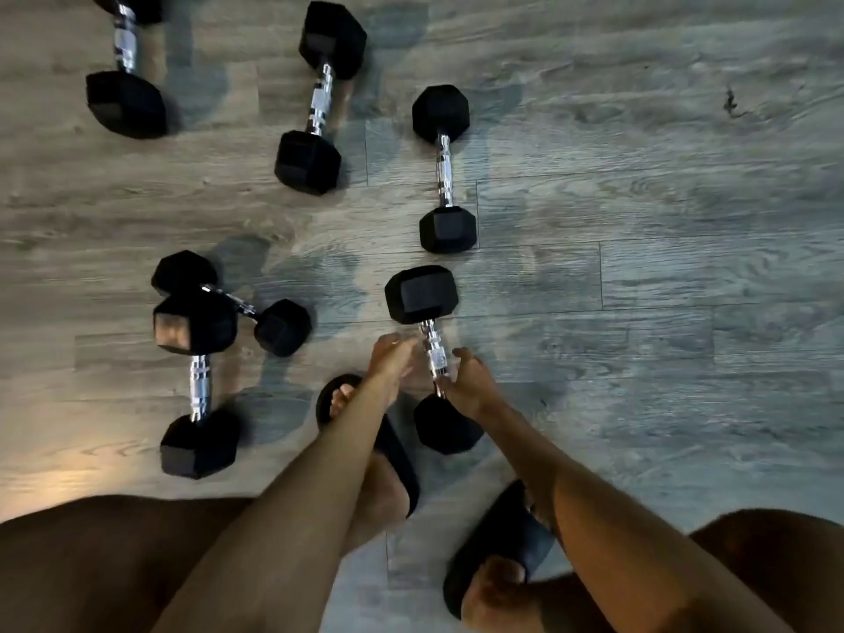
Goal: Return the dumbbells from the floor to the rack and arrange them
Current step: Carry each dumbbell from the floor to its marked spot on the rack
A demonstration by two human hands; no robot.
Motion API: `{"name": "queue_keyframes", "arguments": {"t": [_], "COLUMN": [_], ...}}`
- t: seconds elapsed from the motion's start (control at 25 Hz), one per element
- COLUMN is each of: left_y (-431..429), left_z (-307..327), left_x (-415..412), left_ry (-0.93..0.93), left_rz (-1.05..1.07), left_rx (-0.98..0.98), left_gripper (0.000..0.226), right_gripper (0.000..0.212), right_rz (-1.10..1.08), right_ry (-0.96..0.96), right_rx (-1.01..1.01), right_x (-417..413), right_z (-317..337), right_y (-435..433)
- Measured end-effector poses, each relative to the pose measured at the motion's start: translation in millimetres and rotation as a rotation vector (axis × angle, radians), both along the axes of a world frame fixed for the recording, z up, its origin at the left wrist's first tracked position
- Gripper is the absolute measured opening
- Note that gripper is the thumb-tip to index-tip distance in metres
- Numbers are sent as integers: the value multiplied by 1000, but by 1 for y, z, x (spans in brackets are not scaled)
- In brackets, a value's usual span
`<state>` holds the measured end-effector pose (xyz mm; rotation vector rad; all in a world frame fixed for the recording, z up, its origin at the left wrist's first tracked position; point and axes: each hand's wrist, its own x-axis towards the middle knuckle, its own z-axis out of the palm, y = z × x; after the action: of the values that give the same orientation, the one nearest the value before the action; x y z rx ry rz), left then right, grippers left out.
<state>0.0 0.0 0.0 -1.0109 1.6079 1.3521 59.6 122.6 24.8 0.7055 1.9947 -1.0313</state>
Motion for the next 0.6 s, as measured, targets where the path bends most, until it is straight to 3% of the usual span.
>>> {"name": "queue_keyframes", "arguments": {"t": [0.12,0.28,0.36,0.48,0.6], "left_y": [2,14,21,27,29], "left_z": [-30,-59,-72,-73,-59], "left_x": [4,7,-3,-17,-14], "left_ry": [-10,-46,-48,-81,-117], "left_rz": [63,215,269,214,177], "left_rx": [61,278,343,308,248], "left_gripper": [7,26,21,7,14], "right_gripper": [45,22,20,14,9], "right_rz": [-38,29,28,-19,-63], "right_ry": [-17,-9,-5,47,38], "right_rx": [-65,-130,-203,-180,-130], "right_x": [5,1,-8,-12,-13], "right_z": [-32,-64,-76,-89,-67], "right_y": [-6,-16,-17,-19,-26]}}
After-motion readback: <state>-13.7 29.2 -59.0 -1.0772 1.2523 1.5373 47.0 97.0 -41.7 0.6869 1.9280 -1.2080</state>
